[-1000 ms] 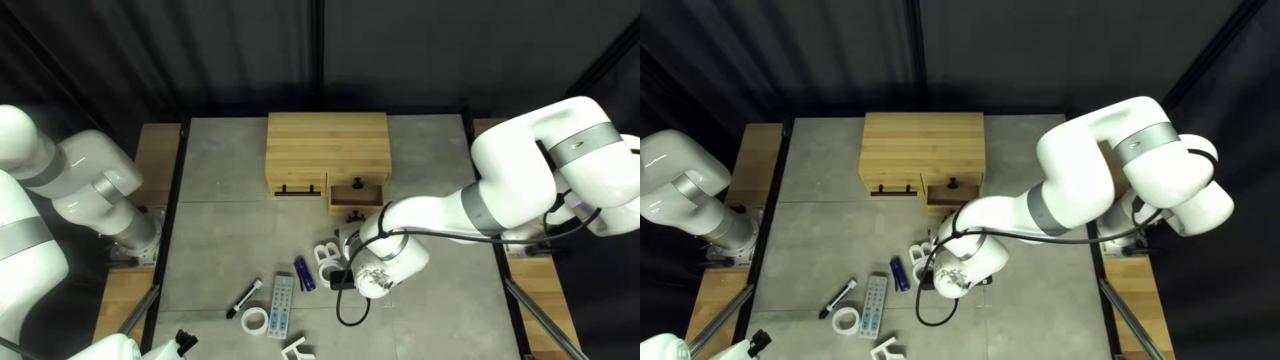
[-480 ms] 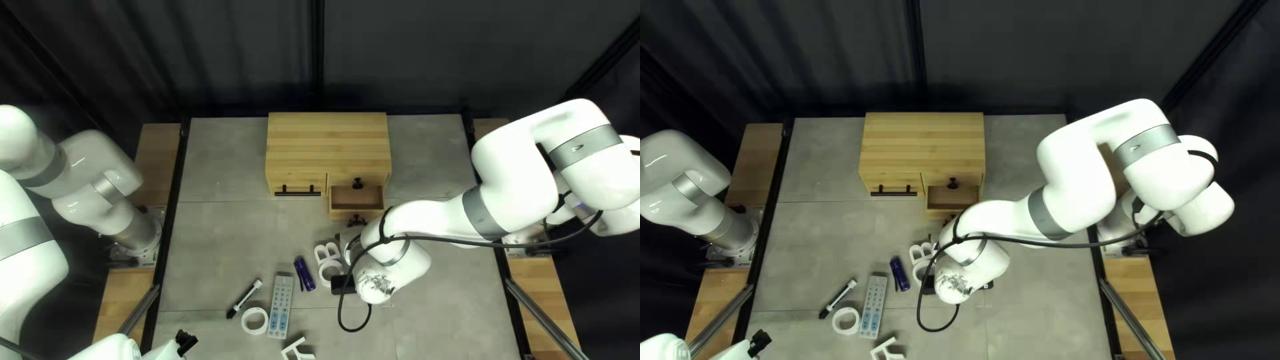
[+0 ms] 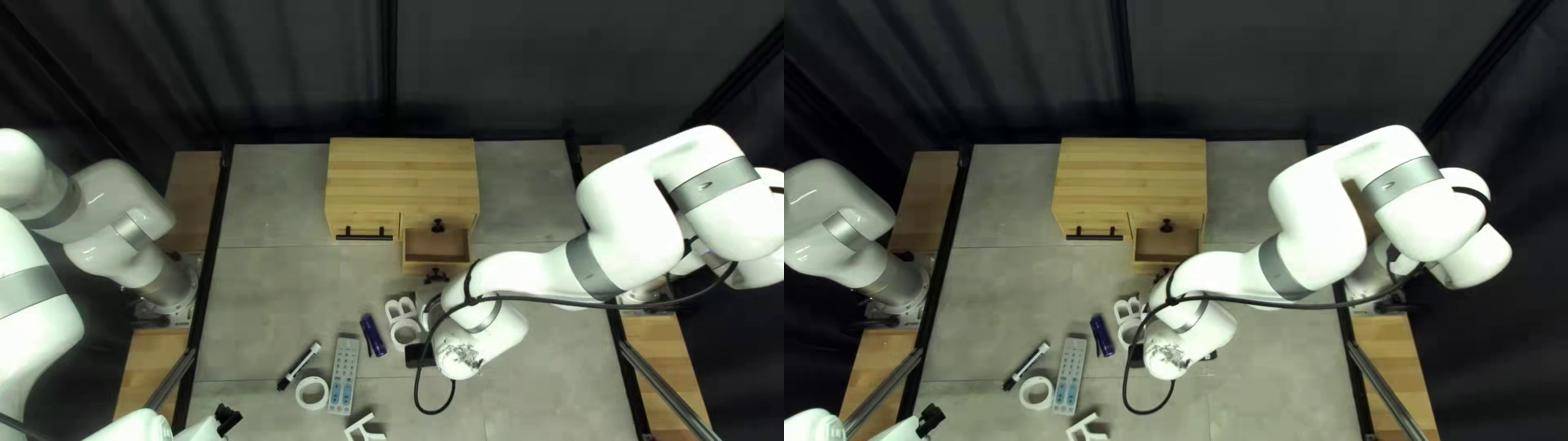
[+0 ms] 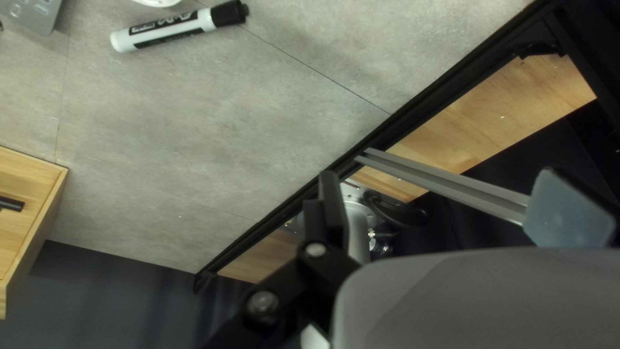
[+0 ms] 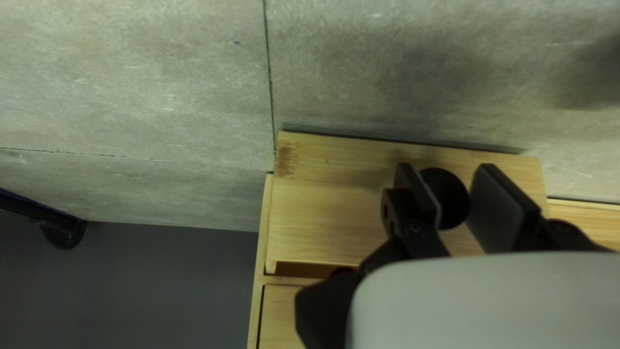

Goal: Open drawers and place objects into drawer and close

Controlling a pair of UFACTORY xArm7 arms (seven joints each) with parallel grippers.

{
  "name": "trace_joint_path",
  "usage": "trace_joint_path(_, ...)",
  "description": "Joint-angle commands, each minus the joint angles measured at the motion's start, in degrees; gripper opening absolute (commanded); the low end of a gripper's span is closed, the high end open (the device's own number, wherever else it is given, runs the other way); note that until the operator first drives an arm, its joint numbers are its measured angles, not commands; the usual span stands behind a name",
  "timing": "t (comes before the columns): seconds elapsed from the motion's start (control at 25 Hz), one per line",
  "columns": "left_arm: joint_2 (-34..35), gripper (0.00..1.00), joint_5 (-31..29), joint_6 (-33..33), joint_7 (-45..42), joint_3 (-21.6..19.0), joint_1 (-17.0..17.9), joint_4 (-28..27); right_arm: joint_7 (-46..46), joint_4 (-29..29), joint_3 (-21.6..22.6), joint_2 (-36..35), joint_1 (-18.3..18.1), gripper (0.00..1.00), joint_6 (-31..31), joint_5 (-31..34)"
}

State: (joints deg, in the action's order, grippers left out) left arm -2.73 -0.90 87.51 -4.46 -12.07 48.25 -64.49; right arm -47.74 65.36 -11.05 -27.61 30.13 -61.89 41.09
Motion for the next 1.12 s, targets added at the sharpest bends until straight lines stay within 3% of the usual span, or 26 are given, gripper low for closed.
trace_joint_path(0.04, 0.0, 1.0, 0.0, 0.0, 0.0, 0.0, 0.0, 0.0, 0.0, 0.2, 0.1, -0.1, 0.1, 0.04, -0.1, -0.1)
trace_joint_path(1.12, 0.0, 1.0, 0.0, 0.0, 0.0, 0.0, 0.0, 0.0, -0.4, 1.7, 0.9, -0.8, 1.0, 0.04, -1.6, -0.7)
